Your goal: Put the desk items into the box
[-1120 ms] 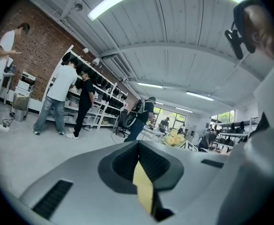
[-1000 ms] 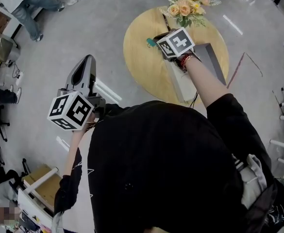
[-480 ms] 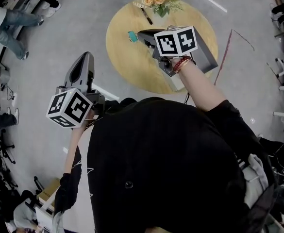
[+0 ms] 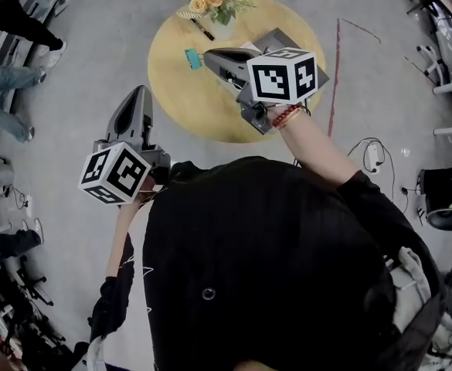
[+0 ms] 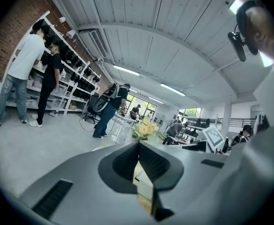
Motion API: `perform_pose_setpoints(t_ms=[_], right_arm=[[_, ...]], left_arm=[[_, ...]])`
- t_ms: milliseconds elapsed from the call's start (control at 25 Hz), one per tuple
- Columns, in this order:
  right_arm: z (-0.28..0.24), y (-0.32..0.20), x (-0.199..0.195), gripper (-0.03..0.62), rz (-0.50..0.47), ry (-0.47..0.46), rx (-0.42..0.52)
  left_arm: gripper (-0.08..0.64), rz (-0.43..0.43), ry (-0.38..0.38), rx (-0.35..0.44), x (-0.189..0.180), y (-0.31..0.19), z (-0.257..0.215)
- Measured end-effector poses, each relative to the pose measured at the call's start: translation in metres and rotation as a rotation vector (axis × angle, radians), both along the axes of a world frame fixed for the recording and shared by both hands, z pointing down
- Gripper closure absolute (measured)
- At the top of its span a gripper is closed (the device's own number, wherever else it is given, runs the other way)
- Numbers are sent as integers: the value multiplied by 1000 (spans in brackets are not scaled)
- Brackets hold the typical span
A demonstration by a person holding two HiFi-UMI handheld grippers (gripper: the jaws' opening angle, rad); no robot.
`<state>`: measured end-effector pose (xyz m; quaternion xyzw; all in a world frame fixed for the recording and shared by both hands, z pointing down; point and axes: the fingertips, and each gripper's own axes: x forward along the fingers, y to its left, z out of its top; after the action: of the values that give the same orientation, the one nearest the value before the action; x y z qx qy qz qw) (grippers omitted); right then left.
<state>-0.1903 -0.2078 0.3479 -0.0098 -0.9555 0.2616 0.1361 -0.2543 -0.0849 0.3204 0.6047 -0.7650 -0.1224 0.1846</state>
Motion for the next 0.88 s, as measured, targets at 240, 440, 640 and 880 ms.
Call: perform_pose_setpoints(t_ms=[240,440,640,880], right_arm=[[-5,1,19,580,167,-23,-65],[0,12,32,580,274,-26,-98],[8,23,52,580,400,-26,-113],[24,36,80,580,517,5,-106]], left_arm=[[549,127,12,-13,-3,-5,-4],[549,185,27,-30,-12,7,1],[549,280,34,-34,-5,12,8],[549,365,60,-28,7,16,20]])
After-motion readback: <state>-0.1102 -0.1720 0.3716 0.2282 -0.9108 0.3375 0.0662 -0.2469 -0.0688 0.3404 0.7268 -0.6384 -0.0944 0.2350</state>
